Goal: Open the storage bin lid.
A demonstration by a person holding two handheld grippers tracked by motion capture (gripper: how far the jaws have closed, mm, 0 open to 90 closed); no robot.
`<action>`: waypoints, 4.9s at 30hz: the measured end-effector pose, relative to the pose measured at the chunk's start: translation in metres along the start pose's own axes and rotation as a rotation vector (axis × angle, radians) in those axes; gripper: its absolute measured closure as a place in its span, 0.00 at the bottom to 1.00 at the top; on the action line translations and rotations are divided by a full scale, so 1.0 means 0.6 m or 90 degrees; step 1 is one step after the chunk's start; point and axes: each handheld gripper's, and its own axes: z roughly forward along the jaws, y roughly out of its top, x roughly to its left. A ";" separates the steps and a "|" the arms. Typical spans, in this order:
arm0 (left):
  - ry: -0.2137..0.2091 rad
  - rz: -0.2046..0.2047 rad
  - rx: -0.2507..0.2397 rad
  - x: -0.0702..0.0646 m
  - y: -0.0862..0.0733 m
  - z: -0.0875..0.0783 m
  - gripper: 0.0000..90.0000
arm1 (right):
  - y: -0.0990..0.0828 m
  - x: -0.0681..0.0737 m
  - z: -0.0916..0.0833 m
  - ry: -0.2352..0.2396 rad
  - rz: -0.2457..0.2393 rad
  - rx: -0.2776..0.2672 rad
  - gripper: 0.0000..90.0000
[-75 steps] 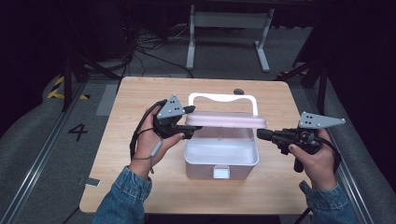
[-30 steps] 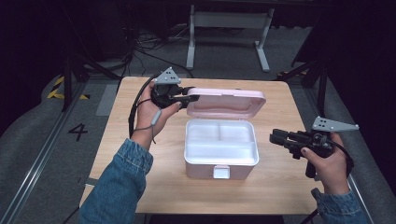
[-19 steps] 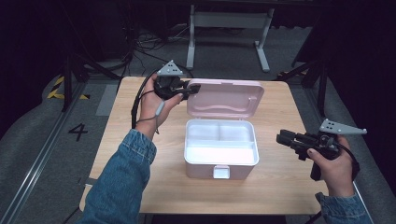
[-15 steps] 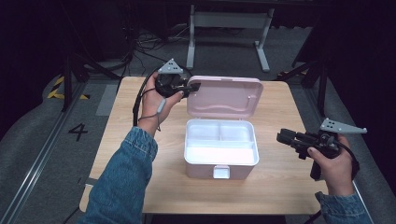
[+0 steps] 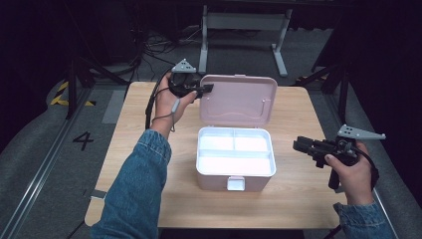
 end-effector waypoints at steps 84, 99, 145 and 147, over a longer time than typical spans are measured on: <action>0.037 -0.141 0.126 0.091 -0.129 0.139 0.54 | -0.029 -0.032 0.034 -0.011 0.022 0.043 0.70; 0.033 -0.093 0.078 0.069 -0.077 0.076 0.53 | -0.027 -0.029 0.036 -0.007 0.024 0.044 0.69; 0.080 -0.067 0.083 -0.089 -0.164 -0.252 0.44 | 0.023 -0.040 0.061 -0.022 -0.001 0.061 0.60; 0.075 -0.082 0.079 -0.090 -0.180 -0.257 0.43 | 0.022 -0.045 0.057 -0.025 0.007 0.064 0.59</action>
